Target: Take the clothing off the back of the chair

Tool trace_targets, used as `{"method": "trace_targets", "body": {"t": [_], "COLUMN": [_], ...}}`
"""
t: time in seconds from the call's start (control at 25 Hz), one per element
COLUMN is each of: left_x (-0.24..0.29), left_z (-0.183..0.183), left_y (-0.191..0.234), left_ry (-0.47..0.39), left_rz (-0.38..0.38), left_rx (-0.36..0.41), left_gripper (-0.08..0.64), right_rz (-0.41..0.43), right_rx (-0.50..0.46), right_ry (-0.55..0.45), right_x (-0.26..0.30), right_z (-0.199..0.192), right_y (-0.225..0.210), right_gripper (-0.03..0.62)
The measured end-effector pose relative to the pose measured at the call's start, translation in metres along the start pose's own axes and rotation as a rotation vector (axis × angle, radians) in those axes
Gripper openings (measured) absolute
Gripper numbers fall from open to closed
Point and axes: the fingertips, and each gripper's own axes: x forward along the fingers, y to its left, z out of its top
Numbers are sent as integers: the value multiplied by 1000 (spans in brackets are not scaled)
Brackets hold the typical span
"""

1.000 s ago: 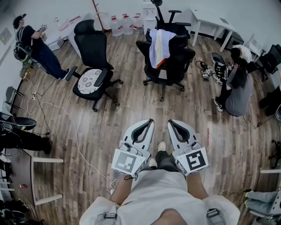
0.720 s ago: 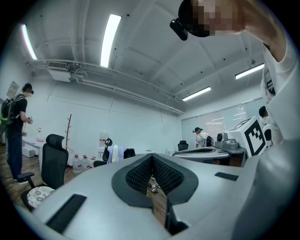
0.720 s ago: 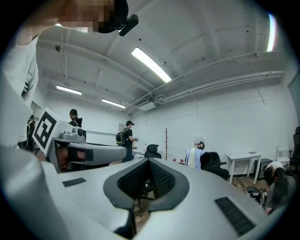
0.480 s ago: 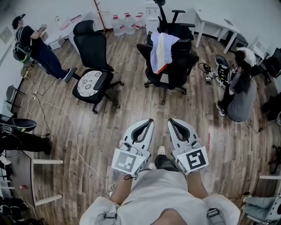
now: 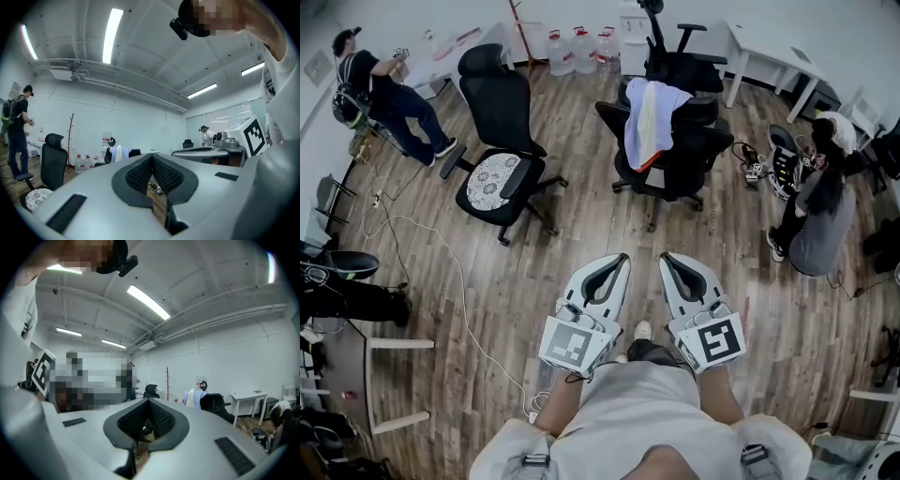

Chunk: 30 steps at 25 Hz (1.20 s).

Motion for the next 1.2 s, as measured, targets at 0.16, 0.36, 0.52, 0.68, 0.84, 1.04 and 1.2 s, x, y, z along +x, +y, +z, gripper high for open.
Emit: {"method": "trace_targets", "body": {"t": [0.16, 0.36, 0.52, 0.68, 0.84, 1.04, 1.2], "left_x": [19, 39, 54, 65, 72, 81, 88], "left_z": [1, 4, 4, 4, 2, 2, 0], "left_y": [5, 8, 8, 7, 7, 11, 17], "left_ry": [9, 12, 14, 18, 27, 25, 30], "left_rz": [11, 28, 34, 44, 56, 57, 59], "left_rx": [6, 9, 18, 24, 20, 23, 22], "left_gripper": [18, 18, 17, 18, 18, 18, 18], "right_rz": [11, 25, 38, 47, 60, 63, 65], "right_rx": [4, 7, 1, 5, 14, 24, 25], "right_ry": [-7, -17, -26, -33, -35, -30, -26], "right_x": [10, 19, 25, 28, 29, 36, 44], "right_z": [3, 4, 7, 8, 6, 1, -2], "right_y": [-16, -35, -50, -61, -67, -74, -80], "right_gripper": [20, 20, 20, 20, 20, 20, 20]}}
